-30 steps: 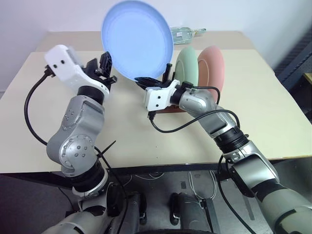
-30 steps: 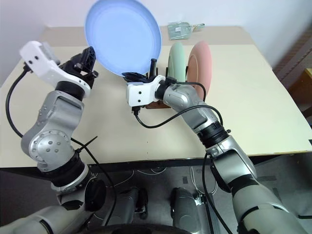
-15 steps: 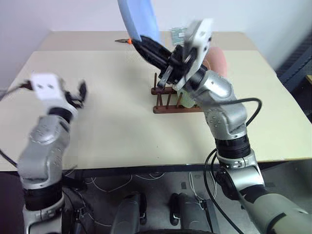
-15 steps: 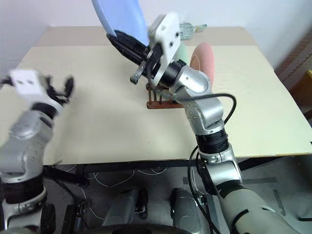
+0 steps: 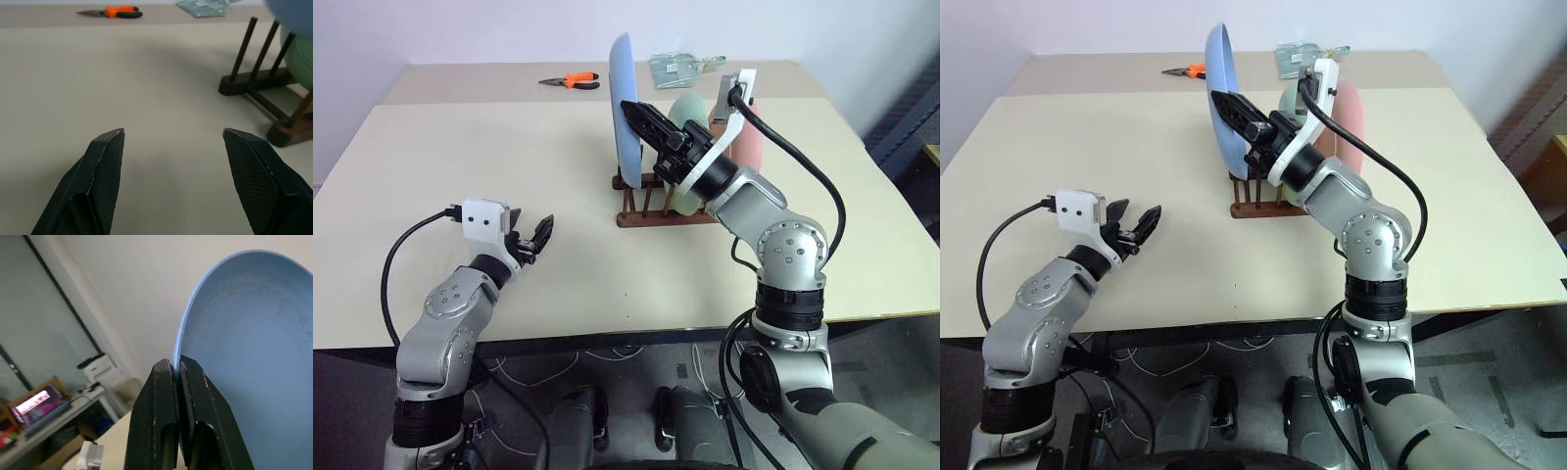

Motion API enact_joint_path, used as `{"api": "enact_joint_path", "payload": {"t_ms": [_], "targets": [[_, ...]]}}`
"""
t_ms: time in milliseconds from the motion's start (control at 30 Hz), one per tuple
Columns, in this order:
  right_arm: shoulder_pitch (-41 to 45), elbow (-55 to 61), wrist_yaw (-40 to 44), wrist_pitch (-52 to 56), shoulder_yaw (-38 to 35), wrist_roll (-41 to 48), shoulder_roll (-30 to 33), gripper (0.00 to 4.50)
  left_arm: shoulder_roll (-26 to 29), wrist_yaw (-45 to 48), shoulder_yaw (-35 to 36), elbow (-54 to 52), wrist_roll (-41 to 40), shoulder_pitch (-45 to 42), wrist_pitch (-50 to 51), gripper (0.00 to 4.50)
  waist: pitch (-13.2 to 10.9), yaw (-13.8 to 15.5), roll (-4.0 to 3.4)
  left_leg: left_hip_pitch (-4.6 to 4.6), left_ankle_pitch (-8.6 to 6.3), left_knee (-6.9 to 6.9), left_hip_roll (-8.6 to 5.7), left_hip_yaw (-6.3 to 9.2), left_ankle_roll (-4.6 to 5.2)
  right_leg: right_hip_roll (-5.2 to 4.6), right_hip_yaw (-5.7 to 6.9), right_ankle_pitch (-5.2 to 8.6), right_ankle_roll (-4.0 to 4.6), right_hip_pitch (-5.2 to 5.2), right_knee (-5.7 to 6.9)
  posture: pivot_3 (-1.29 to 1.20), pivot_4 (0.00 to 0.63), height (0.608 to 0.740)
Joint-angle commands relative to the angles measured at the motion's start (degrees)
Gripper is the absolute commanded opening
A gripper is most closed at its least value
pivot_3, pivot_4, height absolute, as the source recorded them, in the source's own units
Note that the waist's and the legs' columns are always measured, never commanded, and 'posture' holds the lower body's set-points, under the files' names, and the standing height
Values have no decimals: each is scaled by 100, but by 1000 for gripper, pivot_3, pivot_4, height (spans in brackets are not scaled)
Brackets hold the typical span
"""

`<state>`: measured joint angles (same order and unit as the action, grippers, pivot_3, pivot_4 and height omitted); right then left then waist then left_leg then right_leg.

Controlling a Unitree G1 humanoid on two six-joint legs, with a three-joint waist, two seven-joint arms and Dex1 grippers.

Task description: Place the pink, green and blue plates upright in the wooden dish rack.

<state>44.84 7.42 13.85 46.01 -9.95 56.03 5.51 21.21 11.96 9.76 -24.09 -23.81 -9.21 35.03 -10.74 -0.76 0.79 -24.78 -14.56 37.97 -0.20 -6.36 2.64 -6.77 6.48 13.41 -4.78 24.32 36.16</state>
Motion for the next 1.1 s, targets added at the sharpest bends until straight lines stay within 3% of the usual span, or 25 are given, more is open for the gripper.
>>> {"api": "enact_joint_path", "payload": {"t_ms": [33, 200, 300, 367, 467, 600, 700, 900, 1100], "targets": [[172, -81, -98, 91, -232, 281, -1, 0, -31, 25, 43, -178, -17, 18, -30, 3271, 0, -3, 0, -1, 0, 0, 0, 0, 1, 0, 0, 0, 0, 0, 0, 0, 150, 740], [362, -430, -416, 146, -450, 401, -47, 0, -90, 33, 17, -261, -16, 66, -18, 3271, 0, -9, 0, -1, 0, 0, 1, 0, 2, 0, 0, 0, 0, 0, 0, 0, 150, 740], [484, -570, -389, 151, -427, 299, 50, 869, -115, 40, -15, -261, 15, 66, -24, 3338, 0, -11, -1, -1, 0, 1, 1, 0, 2, 1, 0, 0, 0, 1, 1, 0, 150, 740], [562, -550, -185, 83, -232, 15, 238, 1801, -146, 60, -42, -275, -6, 61, -2, 3338, 0, -11, -1, -1, 0, 0, 1, 0, 2, 1, 0, 0, 0, 1, 1, 0, 150, 740], [465, -59, 672, -489, 764, -1169, 949, 3307, -183, 60, -95, -336, 0, 67, 26, 3338, -1, 3, -2, -3, -2, 3, -1, 0, 6, 0, 1, 0, -1, 0, 0, 0, 150, 740], [253, 384, 1503, -1836, 1845, -3027, 2105, 3307, -200, 75, -139, -382, -3, 117, 60, 3338, -1, -2, -1, -10, -5, 7, -1, -1, 10, -1, 1, 1, -3, 6, -2, 0, 150, 740], [-16, 595, 1795, -2334, 1719, -3588, 2781, 3307, -186, 107, -217, -371, 19, 123, 85, 3338, -1, 17, 0, -11, -5, 9, -1, -1, 10, -1, 2, 1, -4, 6, -2, 0, 150, 740], [-914, 1054, 2323, -1886, 313, -2894, 3680, 3307, -128, 273, -313, -165, 47, 46, 52, 3338, -1, 88, 1, -15, -6, 15, 1, 1, 11, -5, 4, 1, -4, 2, -7, 0, 150, 740], [-2666, 928, 3016, -1783, -1255, -2634, 4450, 3307, 192, 650, -450, 236, 326, -15, -224, 3338, 0, 163, 0, -15, -11, 20, 3, 1, 21, -9, 4, 0, -4, -5, -15, 0, 150, 740]]}}
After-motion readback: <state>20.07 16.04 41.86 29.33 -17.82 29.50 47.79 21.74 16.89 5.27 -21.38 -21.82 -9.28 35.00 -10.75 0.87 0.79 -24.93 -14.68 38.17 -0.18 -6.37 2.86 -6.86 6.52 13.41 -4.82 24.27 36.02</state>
